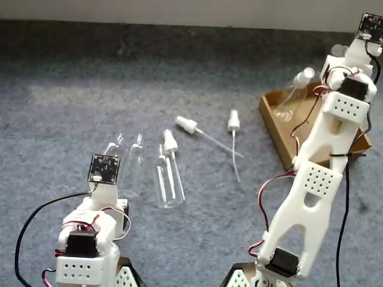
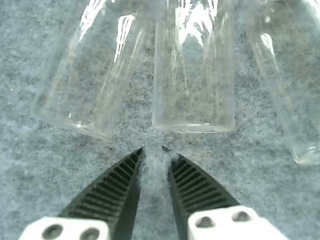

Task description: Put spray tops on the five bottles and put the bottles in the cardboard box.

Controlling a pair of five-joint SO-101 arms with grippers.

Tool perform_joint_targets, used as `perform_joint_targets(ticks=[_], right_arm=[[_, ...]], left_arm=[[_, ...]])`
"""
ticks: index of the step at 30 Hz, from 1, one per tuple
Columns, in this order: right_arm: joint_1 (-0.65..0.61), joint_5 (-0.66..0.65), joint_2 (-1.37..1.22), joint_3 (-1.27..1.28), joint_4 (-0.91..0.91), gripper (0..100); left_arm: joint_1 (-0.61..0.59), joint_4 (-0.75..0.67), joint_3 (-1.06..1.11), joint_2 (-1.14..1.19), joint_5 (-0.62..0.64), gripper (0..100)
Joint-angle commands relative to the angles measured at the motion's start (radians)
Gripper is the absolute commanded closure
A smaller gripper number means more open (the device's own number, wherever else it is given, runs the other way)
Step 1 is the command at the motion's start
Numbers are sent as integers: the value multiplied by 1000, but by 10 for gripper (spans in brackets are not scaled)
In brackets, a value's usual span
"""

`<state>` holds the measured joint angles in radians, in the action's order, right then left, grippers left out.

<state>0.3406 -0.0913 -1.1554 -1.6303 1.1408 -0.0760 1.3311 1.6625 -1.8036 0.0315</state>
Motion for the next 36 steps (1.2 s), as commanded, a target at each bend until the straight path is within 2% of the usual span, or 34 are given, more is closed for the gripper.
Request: perform_joint_targets(ticks=[1, 11, 25, 36], right_arm=[[18, 14, 139, -150, -25, 915], [15, 14, 217, -148, 87, 915], [28, 14, 335, -150, 101, 915], [1, 14, 498, -148, 225, 915]], left_arm=[[16, -18, 2, -13, -9, 995], [16, -18, 2, -13, -9, 995], [16, -18, 2, -13, -9, 995], [16, -18, 2, -13, -9, 995]])
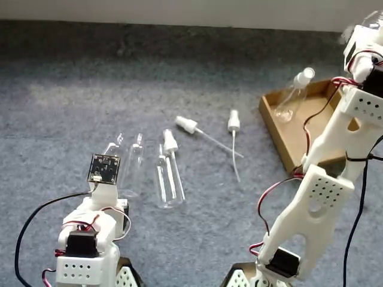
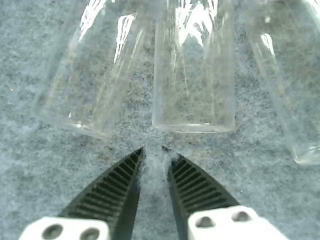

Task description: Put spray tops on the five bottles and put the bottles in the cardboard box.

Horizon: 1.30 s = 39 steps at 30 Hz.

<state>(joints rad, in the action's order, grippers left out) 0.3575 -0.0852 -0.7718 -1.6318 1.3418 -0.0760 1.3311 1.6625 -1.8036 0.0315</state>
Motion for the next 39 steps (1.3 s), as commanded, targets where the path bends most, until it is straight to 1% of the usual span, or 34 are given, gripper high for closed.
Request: perform_joint_targets(ticks=[1, 9, 17, 22, 33, 39], right_arm=[[-18, 6, 130, -147, 36, 915], [-47, 5, 229, -148, 148, 915], [-41, 8, 254, -150, 133, 916], [-45, 8, 344, -148, 137, 915], [-64, 0, 564, -147, 421, 915], [-58, 0, 733, -145, 426, 915]], left_arm=[[16, -18, 2, -13, -9, 995], [16, -18, 2, -13, -9, 995], [16, -17, 2, -13, -9, 995], [16, -18, 2, -13, -9, 995], [16, -18, 2, -13, -9, 995], [16, -18, 2, -13, -9, 995]])
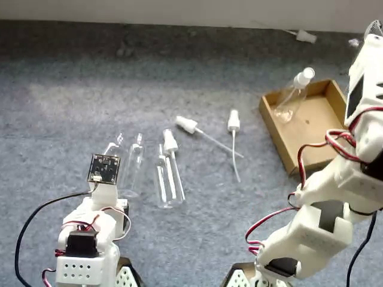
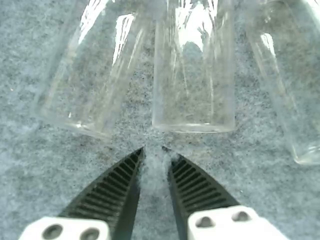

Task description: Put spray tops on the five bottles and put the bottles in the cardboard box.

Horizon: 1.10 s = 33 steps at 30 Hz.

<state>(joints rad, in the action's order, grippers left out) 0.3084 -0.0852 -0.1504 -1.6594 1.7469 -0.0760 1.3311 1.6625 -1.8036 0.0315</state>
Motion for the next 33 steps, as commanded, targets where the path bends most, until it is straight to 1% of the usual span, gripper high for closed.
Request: perform_joint_targets(ticks=[1, 11, 21, 27, 30, 33], right_arm=[[-10, 0, 150, -113, 21, 915], [-7, 0, 430, -85, 21, 915], [-15, 0, 768, 414, 1, 915], [-16, 0, 792, 621, -101, 916], [-61, -2, 800, 700, -143, 917], [-102, -18, 802, 765, -140, 917]], left_arm=[[16, -18, 2, -13, -9, 995], [16, -17, 2, -13, -9, 995], [16, -12, 2, -13, -9, 995], [16, -12, 2, -13, -9, 995], [16, -12, 2, -13, -9, 995], [16, -12, 2, -13, -9, 995]])
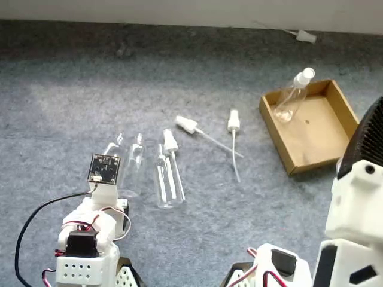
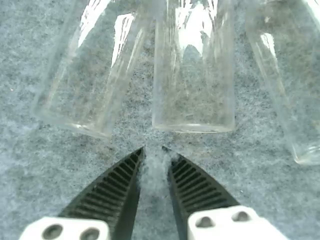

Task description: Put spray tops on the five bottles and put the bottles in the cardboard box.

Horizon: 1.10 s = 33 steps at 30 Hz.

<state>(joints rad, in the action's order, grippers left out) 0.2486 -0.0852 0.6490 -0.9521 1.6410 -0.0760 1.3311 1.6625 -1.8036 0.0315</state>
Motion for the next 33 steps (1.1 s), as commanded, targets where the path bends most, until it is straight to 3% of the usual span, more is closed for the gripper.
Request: perform_joint_targets(ticks=[1, 10, 19, 24, 29, 33], right_arm=[[-56, -26, 2, 71, -27, 918], [-140, -29, 22, 90, 125, 918], [-145, -37, 334, 326, 107, 918], [-145, -112, 489, 728, -110, 918], [-134, -121, 633, 1194, -479, 918], [-42, -146, 699, 1549, -809, 918]], left_arm=[[16, -12, 2, -13, -9, 995], [16, -12, 2, -13, -9, 995], [16, -12, 2, -13, -9, 995], [16, -12, 2, -13, -9, 995], [16, -12, 2, -13, -9, 995], [16, -12, 2, -13, -9, 995]])
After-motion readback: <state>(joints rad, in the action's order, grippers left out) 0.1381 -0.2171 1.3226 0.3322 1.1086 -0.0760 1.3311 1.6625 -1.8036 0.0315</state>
